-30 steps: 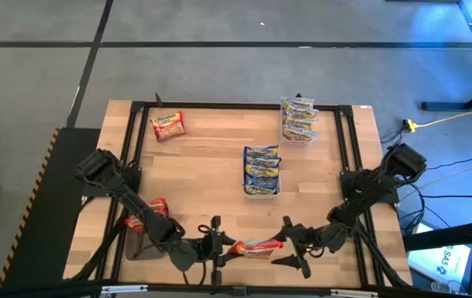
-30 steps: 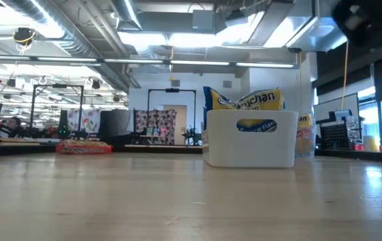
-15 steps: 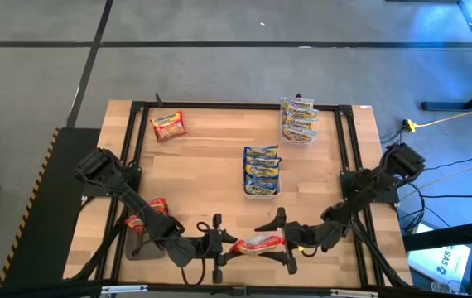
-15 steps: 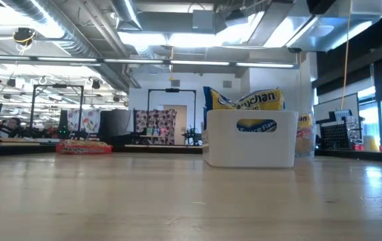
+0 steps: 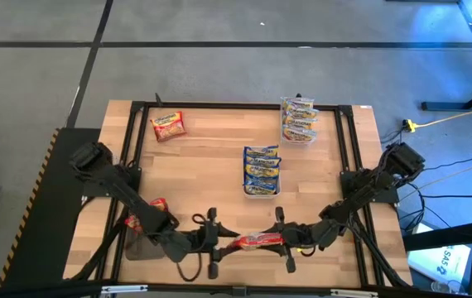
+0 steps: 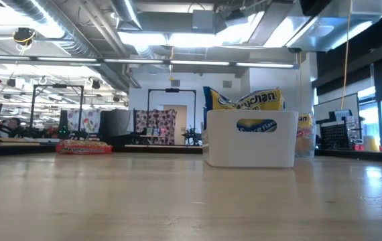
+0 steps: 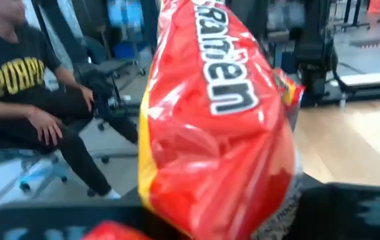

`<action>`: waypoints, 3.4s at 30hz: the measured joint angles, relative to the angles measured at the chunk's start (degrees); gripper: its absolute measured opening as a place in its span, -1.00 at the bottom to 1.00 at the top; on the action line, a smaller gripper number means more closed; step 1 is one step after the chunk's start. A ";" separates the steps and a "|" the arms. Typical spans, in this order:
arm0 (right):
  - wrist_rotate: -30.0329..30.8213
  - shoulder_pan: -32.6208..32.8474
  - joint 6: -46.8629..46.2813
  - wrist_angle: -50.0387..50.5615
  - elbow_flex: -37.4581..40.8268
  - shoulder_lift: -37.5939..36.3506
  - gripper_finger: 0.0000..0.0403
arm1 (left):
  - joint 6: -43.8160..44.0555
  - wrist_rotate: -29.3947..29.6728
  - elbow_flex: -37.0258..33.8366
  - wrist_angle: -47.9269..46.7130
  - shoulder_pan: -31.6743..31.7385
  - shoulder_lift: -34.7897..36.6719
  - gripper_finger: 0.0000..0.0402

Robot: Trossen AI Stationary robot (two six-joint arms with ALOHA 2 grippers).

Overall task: Sort Maruchan noodles
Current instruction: Put the red noodle pack in the black bin

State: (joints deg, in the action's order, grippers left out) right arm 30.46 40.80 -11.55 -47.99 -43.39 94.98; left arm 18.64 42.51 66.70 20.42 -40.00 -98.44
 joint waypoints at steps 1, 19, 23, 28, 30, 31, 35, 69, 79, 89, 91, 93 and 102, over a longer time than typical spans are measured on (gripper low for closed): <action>0.00 0.00 0.00 0.73 0.10 0.02 -0.53 | 0.35 -0.22 0.00 -1.41 -0.44 1.42 -0.25; -6.31 -8.14 -12.61 16.52 0.17 0.09 -0.51 | 6.10 -22.49 2.39 -17.53 8.49 10.23 0.21; -8.51 -9.21 -12.24 16.50 0.17 0.09 -0.53 | 6.68 -25.29 9.26 -29.74 11.71 9.35 0.21; -8.62 -9.48 -12.22 16.80 0.16 0.12 -0.51 | 6.60 -26.95 21.45 -50.06 14.51 3.91 0.21; -8.64 -9.46 -12.22 16.57 0.15 0.36 -0.51 | 6.70 -27.80 26.01 -55.23 15.83 0.58 0.21; -8.63 -9.46 -12.22 16.61 0.15 0.39 -0.51 | 6.74 -28.75 27.93 -58.85 16.41 -0.76 0.21; -8.61 -9.46 -12.28 16.98 0.15 0.39 -0.52 | 7.73 -32.92 34.21 -64.78 18.60 -6.34 0.21; -13.14 -9.39 -11.68 16.71 0.15 -0.68 -0.10 | 9.26 -40.48 38.29 -69.89 20.82 -15.25 -0.72; -21.06 -6.45 -11.70 30.82 0.10 -14.24 0.18 | 11.95 -39.24 38.27 -75.54 17.28 -10.84 -0.80; -12.73 -2.03 -10.53 36.93 0.11 -16.83 0.16 | 29.01 -32.57 38.29 -92.43 6.85 -3.33 -0.81; -12.21 -1.65 -10.73 37.09 0.15 -16.70 0.16 | 34.48 -31.42 38.29 -95.12 3.62 -2.57 -0.81; -11.73 -1.75 -10.61 36.05 0.15 -16.66 0.16 | 40.82 -29.99 38.29 -98.97 -0.14 -1.96 -0.81; -11.54 -1.81 -7.97 32.54 0.13 -16.65 0.16 | 66.20 -23.50 36.75 -110.41 -16.91 -1.99 -0.82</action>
State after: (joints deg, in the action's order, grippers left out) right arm 18.92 38.99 -19.52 -15.45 -43.27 78.32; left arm 84.84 19.00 103.45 -89.98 -56.92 -100.42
